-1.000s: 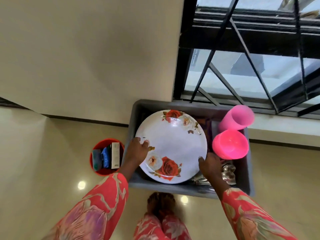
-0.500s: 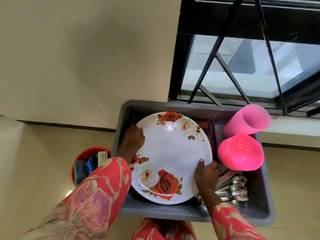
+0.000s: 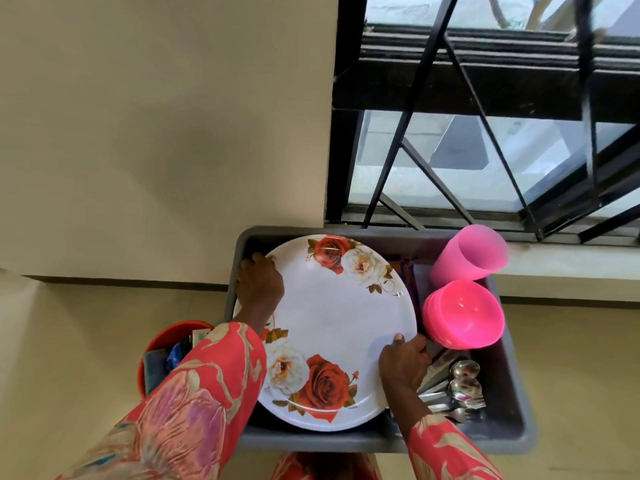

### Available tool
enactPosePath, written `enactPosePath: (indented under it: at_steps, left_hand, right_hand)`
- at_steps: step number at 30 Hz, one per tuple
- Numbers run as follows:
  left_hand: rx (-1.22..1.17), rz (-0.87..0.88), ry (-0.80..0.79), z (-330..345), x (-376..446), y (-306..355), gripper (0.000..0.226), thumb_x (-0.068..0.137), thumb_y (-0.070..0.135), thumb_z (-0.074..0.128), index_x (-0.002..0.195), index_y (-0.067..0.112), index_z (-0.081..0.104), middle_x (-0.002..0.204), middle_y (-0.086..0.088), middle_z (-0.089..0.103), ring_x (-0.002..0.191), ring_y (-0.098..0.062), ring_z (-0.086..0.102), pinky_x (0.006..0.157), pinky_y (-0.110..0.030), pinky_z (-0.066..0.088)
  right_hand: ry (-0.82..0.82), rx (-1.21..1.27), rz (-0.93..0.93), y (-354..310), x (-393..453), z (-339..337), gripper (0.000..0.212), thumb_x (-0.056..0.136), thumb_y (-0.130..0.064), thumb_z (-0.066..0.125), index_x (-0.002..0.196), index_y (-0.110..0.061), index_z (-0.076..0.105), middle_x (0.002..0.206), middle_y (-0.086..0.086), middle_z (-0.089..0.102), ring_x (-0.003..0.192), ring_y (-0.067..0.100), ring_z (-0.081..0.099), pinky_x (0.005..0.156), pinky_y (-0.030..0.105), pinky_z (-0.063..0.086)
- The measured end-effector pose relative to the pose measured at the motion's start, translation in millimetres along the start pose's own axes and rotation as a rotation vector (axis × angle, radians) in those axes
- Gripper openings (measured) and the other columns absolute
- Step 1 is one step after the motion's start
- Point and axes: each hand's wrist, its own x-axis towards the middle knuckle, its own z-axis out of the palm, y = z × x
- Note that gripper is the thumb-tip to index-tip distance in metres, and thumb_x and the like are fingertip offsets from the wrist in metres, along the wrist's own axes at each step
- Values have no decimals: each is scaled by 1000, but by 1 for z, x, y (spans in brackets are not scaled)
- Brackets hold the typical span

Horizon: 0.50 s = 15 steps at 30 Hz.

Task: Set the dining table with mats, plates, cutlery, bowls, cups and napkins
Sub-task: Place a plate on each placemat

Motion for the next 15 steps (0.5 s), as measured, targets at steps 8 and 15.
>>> enactPosePath:
  at_steps: [8,15]
  left_hand:
    - [-51,-51,17,-72,-55,8,44,100,34,36,130,2,38,128,-23,47,122,-39,43,96,-52,39]
    - [-211,-18,-66,-130,-103,-3,60,91,51,50,117,-2,53,116,-22,59,109,-39,55,86,-42,45]
  right_hand:
    - [33,-16,-101,-28,-47,-64,38,94,-19,49,125,0,39,140,31,33,128,46,35,103,51,35]
    - [32,-61,-146,-48,-86,-141,43,96,-24,46,131,-2,36,129,29,44,118,45,43,99,50,38]
